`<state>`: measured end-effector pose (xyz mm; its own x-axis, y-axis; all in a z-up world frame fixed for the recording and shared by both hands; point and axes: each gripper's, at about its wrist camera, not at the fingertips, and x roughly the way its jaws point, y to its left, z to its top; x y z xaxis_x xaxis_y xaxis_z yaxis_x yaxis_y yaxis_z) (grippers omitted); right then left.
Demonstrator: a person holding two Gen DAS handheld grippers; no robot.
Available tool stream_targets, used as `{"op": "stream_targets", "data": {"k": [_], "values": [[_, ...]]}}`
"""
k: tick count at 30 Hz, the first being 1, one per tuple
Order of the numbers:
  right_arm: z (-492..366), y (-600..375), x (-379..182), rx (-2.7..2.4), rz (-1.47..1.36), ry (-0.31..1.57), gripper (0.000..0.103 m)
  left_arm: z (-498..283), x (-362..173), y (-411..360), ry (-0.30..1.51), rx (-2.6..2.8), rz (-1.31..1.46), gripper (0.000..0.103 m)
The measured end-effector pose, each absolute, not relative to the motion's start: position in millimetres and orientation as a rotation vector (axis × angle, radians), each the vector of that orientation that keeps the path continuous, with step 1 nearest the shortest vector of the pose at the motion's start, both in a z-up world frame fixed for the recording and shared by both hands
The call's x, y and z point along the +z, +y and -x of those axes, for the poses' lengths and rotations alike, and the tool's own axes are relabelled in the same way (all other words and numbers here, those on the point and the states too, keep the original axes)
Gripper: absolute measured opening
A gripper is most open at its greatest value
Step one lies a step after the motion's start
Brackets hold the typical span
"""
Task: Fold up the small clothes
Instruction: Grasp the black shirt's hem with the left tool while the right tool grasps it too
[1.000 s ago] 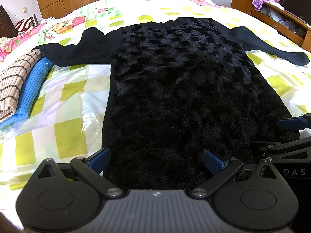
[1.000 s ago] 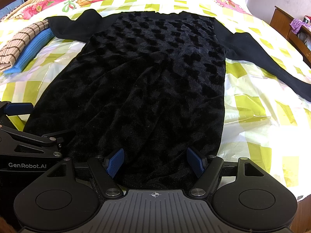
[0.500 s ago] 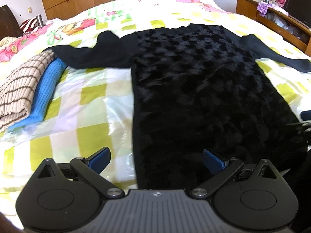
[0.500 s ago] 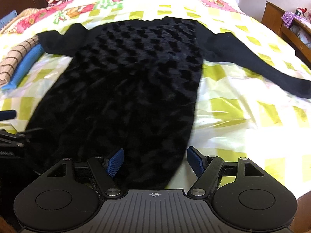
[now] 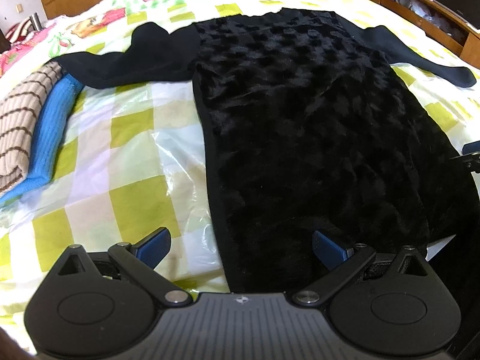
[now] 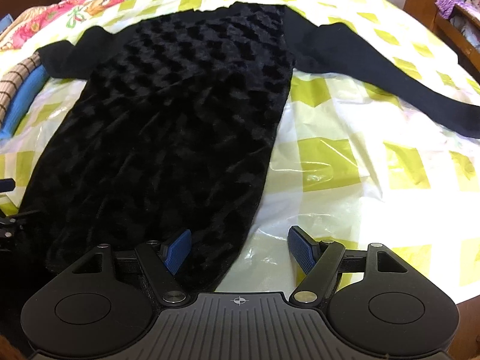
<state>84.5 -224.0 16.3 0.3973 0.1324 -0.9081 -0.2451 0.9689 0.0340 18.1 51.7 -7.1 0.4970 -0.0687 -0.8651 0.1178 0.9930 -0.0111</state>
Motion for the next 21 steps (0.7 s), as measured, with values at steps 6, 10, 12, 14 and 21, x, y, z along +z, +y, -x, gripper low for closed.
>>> {"op": "stream_targets", "data": {"k": [6,10,12,14,21], "values": [[-101.0,-217.3,16.2,0.317,0.096,1.223,0.074,-30.8,-14.7,55.8,1.091,-0.159,-0.021,0.103],[-105.5,-211.6,17.3,0.370,0.071,1.272,0.064,-36.9,-21.5,59.1,1.140,-0.200,0.021,0.089],[-103.9,-212.5,16.3,0.381,0.064,1.289,0.051,-36.4,-22.3,59.4,1.147,-0.211,0.029,0.084],[-105.5,-216.5,12.0,0.384,0.034,1.313,0.035,-36.6,-22.1,59.8,1.154,-0.221,0.037,0.076],[-113.1,-238.7,15.5,0.441,-0.180,1.332,0.010,-40.1,-18.1,70.6,1.196,-0.278,0.165,0.043]]}}
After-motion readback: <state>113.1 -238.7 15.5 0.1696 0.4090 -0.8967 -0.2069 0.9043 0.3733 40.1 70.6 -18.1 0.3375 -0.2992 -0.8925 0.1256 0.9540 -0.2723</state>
